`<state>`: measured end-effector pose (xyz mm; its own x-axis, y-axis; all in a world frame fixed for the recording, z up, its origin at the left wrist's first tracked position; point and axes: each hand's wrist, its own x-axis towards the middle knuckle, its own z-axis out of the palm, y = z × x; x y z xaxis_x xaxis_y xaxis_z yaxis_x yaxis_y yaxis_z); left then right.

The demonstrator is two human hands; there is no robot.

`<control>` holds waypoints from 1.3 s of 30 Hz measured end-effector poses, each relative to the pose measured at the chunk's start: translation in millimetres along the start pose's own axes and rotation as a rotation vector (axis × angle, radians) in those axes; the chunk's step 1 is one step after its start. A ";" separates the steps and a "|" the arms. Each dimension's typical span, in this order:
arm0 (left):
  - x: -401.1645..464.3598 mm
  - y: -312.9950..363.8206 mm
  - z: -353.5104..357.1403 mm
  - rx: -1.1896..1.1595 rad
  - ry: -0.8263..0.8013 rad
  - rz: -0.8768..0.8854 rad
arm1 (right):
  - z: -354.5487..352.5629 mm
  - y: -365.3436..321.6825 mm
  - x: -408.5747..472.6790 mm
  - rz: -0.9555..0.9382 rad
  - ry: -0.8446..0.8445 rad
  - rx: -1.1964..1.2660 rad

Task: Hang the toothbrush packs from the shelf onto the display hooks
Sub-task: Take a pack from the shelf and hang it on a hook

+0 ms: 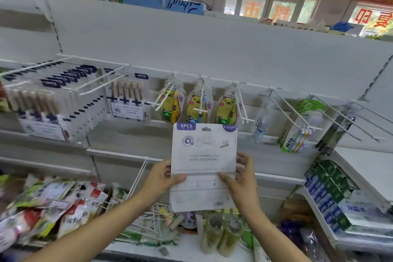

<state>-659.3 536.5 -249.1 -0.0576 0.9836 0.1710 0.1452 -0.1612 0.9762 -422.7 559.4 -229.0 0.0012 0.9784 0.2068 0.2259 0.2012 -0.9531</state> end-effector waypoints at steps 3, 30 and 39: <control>-21.3 10.2 -3.7 0.090 0.066 0.031 | 13.7 -10.2 -1.5 -0.170 -0.007 -0.229; -82.0 -4.6 -163.5 0.519 0.332 0.051 | 176.3 -97.1 -13.4 -0.087 -0.309 0.157; -53.6 -34.6 -257.9 0.085 0.280 -0.135 | 238.5 -119.0 -0.7 -0.067 -0.402 0.334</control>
<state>-916.0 468.5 -257.6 -0.3497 0.9332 0.0821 0.1986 -0.0118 0.9800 -681.9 546.2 -168.3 -0.3910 0.8908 0.2316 -0.1101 0.2045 -0.9726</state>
